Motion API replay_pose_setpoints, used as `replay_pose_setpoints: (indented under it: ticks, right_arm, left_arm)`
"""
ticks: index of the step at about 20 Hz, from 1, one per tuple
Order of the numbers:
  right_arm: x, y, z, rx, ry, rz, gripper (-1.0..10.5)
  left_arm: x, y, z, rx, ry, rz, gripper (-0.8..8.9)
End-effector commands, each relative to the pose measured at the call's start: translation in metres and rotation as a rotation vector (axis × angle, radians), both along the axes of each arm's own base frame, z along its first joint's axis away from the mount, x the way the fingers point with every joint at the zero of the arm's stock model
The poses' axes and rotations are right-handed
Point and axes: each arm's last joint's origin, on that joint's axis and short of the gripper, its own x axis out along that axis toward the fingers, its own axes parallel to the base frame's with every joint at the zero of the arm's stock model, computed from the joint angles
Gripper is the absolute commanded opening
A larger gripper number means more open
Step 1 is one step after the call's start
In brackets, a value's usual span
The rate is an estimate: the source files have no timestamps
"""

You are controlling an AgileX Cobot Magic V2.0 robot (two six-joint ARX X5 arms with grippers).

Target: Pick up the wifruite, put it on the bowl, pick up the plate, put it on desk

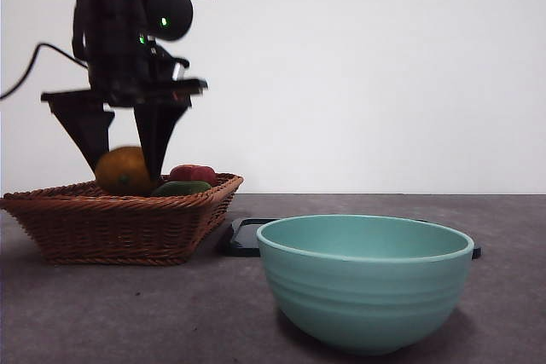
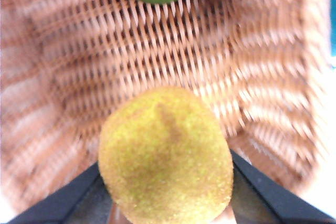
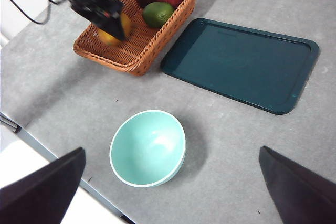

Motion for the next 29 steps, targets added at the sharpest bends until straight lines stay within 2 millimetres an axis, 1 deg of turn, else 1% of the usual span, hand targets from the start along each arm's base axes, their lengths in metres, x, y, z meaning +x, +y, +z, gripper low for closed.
replay_pose_setpoints:
  ticks: [1,3,6,8,10,11,14,16,20,24,29]
  right_arm:
    - [-0.001,0.0,0.005,0.009,-0.009,0.002,6.0]
    - [-0.001,0.0,0.004,0.007,-0.004,0.002,6.0]
    - [-0.002,0.0,0.004,0.004,0.006,0.001,6.0]
    - [-0.004,-0.001,0.003,0.003,0.012,0.001,6.0]
    - [-0.008,-0.002,0.003,0.003,0.012,0.001,6.0]
    - [-0.011,-0.003,0.003,0.003,0.01,0.001,6.0]
    - [-0.02,-0.005,0.004,0.012,-0.002,-0.003,6.0]
    - [-0.027,-0.007,0.004,0.022,-0.007,-0.009,6.0]
    - [-0.038,-0.011,0.008,0.037,-0.021,-0.018,6.0]
    - [-0.041,-0.012,0.012,0.048,-0.035,-0.023,6.0]
    - [-0.042,-0.012,0.013,0.052,-0.036,-0.025,6.0]
  left_arm:
    - [-0.013,0.0,0.035,-0.031,-0.09,-0.03,1.81]
    - [-0.032,0.002,0.062,-0.065,-0.143,-0.036,1.81]
    - [-0.071,-0.002,0.098,-0.111,-0.208,-0.081,1.81]
    - [-0.097,-0.01,0.116,-0.148,-0.245,-0.12,1.81]
    - [-0.119,-0.02,0.127,-0.18,-0.264,-0.171,1.81]
    - [-0.127,-0.025,0.13,-0.189,-0.259,-0.185,1.81]
    - [-0.147,-0.043,0.128,-0.196,-0.218,-0.232,1.81]
    - [-0.158,-0.057,0.129,-0.219,-0.223,-0.279,1.81]
    - [-0.171,-0.082,0.128,-0.274,-0.254,-0.35,1.81]
    - [-0.173,-0.109,0.106,-0.233,-0.192,-0.393,1.81]
    - [-0.174,-0.149,0.067,-0.16,-0.114,-0.474,1.81]
